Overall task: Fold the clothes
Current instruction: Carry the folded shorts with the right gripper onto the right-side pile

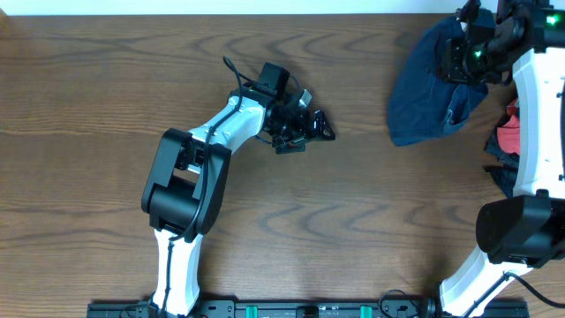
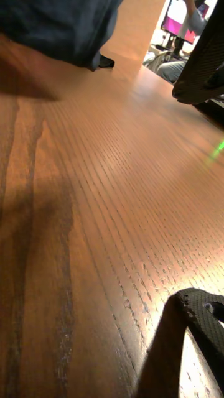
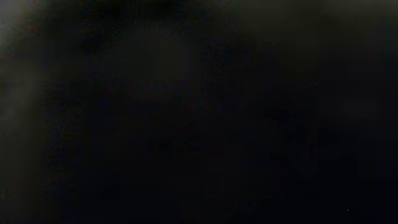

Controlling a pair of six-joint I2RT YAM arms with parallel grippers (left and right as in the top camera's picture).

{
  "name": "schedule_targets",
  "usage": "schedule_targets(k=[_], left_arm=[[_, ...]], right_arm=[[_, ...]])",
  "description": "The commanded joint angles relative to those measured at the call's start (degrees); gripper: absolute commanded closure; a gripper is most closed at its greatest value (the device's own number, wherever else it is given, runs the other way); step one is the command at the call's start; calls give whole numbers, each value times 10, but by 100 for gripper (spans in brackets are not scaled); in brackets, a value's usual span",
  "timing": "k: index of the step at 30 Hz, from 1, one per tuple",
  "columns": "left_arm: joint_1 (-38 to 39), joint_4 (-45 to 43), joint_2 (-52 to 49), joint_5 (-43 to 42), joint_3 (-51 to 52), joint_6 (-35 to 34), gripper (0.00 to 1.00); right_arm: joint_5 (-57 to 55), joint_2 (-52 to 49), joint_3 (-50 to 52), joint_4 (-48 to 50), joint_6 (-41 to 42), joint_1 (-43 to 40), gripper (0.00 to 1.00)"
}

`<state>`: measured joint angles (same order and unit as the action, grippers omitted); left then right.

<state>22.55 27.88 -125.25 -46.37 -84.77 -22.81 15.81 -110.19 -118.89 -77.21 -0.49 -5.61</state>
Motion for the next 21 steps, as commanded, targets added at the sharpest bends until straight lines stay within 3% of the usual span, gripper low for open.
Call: schedule_targets(k=[1, 6, 10, 16, 21], left_arm=[[-19, 13, -68, 129, 46, -7, 2], [-47, 15, -50, 115, 47, -26, 2], [-70, 47, -3, 202, 47, -44, 2], [-81, 105, 123, 318, 47, -17, 2], [-81, 111, 219, 340, 47, -8, 2]], right_arm=[[0, 12, -22, -3, -9, 3, 99], [0, 12, -22, -10, -9, 3, 99], [0, 12, -22, -11, -9, 3, 99], [0, 12, -22, -8, -9, 3, 99], [0, 12, -24, 0, -10, 3, 99]])
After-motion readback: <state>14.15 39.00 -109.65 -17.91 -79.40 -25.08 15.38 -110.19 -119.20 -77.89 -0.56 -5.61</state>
